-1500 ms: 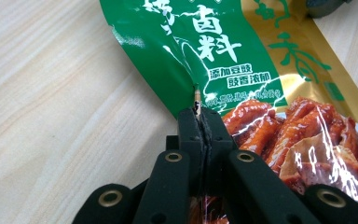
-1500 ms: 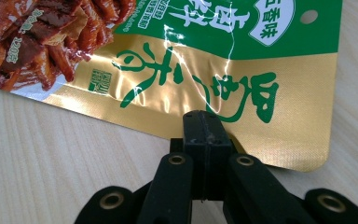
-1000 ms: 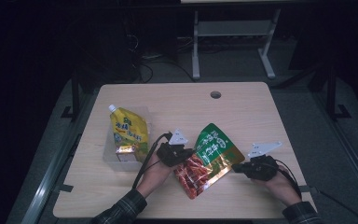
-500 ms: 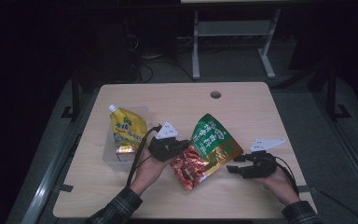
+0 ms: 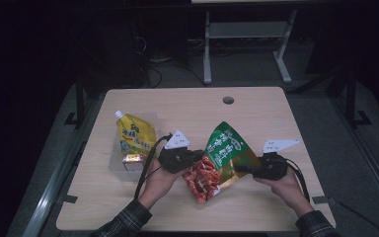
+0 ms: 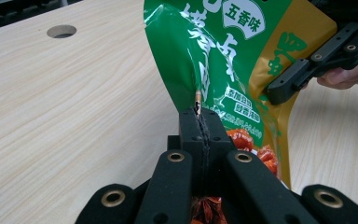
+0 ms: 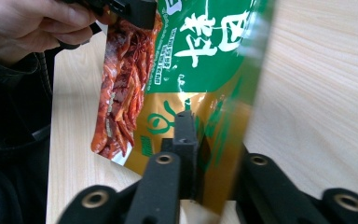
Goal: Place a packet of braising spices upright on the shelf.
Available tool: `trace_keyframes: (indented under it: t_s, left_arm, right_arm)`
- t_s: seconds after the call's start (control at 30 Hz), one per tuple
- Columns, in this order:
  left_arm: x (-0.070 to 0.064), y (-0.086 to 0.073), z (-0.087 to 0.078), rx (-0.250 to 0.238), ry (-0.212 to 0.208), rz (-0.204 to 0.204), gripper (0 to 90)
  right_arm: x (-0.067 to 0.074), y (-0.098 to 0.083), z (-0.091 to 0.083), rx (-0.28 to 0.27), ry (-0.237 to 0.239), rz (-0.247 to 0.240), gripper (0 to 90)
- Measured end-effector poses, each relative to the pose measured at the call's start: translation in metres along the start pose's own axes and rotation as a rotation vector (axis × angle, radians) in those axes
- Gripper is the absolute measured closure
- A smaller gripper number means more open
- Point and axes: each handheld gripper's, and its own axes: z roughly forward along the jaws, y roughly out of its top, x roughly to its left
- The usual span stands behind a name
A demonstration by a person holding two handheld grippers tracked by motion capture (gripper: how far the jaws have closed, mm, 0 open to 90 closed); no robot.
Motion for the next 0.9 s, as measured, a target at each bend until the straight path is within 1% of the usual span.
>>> trace_keyframes:
  t_s: [0.03,0.1,0.2,0.27,0.33,0.43,0.47,0.53,0.6,0.63,0.7,0.73,0.8,0.87,0.9]
  left_arm:
    - [0.0,0.0,0.0,0.001,0.0,0.002,89.8]
    - [0.0,-0.001,0.001,0.005,0.001,0.003,89.7]
    - [0.002,-0.002,0.002,0.007,0.004,-0.007,89.6]
    - [0.003,-0.004,0.003,0.013,0.013,-0.006,89.4]
    - [0.003,-0.006,0.005,0.025,0.037,0.012,88.8]
    - [0.003,-0.007,0.007,0.035,0.052,0.004,87.0]
    - [0.003,-0.007,0.007,0.035,0.063,0.003,85.4]
    - [0.005,-0.007,0.005,0.033,0.096,-0.003,78.8]
    - [0.008,-0.007,0.002,0.027,0.075,-0.028,74.3]
    - [0.007,-0.007,0.002,0.029,0.069,-0.024,70.2]
    - [0.003,-0.008,0.003,0.035,0.055,-0.01,65.7]
    - [0.0,-0.008,0.004,0.04,0.044,0.003,62.8]
    - [-0.004,-0.009,0.006,0.048,0.018,0.016,57.5]
    - [-0.007,-0.01,0.008,0.068,-0.013,0.041,51.6]
    - [-0.008,-0.011,0.008,0.075,-0.028,0.038,46.7]
  right_arm:
    - [0.0,0.001,0.0,0.002,0.002,-0.012,87.0]
    - [0.002,0.003,0.0,0.013,-0.007,-0.039,89.4]
    - [0.002,0.008,-0.002,0.02,-0.004,-0.066,89.8]
    - [0.004,0.012,-0.005,0.016,0.005,-0.071,90.0]
    - [0.005,0.016,-0.008,0.01,0.0,-0.085,90.0]
    - [0.005,0.023,-0.012,0.007,-0.008,-0.101,90.0]
    - [0.005,0.026,-0.014,0.002,-0.01,-0.108,90.0]
    - [0.006,0.031,-0.016,-0.005,-0.012,-0.118,90.0]
    - [0.006,0.035,-0.019,-0.014,-0.004,-0.129,90.0]
    - [0.006,0.038,-0.021,-0.021,-0.003,-0.134,90.0]
    - [0.007,0.042,-0.024,-0.032,0.002,-0.142,90.0]
    - [0.008,0.045,-0.024,-0.032,-0.002,-0.149,90.0]
    - [0.009,0.051,-0.023,-0.018,-0.007,-0.163,90.0]
    - [0.009,0.057,-0.02,-0.01,-0.002,-0.165,90.0]
    - [0.009,0.061,-0.018,-0.001,-0.007,-0.169,90.0]
